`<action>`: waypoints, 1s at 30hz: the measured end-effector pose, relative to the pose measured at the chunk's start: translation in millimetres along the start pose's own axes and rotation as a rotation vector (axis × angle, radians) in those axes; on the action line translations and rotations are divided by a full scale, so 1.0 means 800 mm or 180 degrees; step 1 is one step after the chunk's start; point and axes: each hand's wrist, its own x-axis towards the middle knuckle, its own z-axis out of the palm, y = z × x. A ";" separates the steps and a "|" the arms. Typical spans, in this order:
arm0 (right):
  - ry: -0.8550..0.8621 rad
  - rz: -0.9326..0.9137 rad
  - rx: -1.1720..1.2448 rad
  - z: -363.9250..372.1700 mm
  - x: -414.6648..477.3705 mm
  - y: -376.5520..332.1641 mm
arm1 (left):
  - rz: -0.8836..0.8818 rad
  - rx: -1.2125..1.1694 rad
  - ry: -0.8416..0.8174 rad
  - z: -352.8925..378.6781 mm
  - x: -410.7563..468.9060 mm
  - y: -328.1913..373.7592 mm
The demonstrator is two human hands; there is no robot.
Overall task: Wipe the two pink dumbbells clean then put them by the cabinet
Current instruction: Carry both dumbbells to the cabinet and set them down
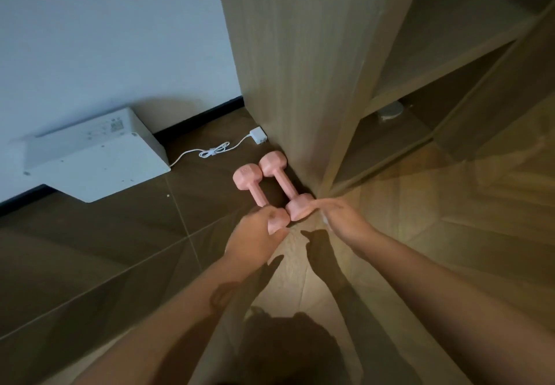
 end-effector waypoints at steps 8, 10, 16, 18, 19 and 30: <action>0.0188 0.0355 0.1116 -0.040 -0.207 -0.093 | -0.0138 -0.1012 -0.0214 -0.105 -0.143 0.149; 0.0188 0.0322 0.1092 -0.053 -0.259 -0.121 | -0.0193 -0.1109 -0.0085 -0.136 -0.186 0.188; -0.0221 0.0197 0.0719 -0.090 -0.405 -0.202 | -0.0368 -0.1244 0.0208 -0.234 -0.318 0.267; -0.0440 0.0206 0.0549 -0.096 -0.451 -0.226 | -0.0462 -0.1244 0.0298 -0.267 -0.363 0.281; -0.0584 0.0221 0.0437 -0.098 -0.474 -0.238 | -0.0524 -0.1250 0.0362 -0.284 -0.386 0.286; -0.1334 0.0007 -0.0172 -0.007 -0.698 -0.327 | -0.1206 -0.1569 0.0844 -0.396 -0.654 0.247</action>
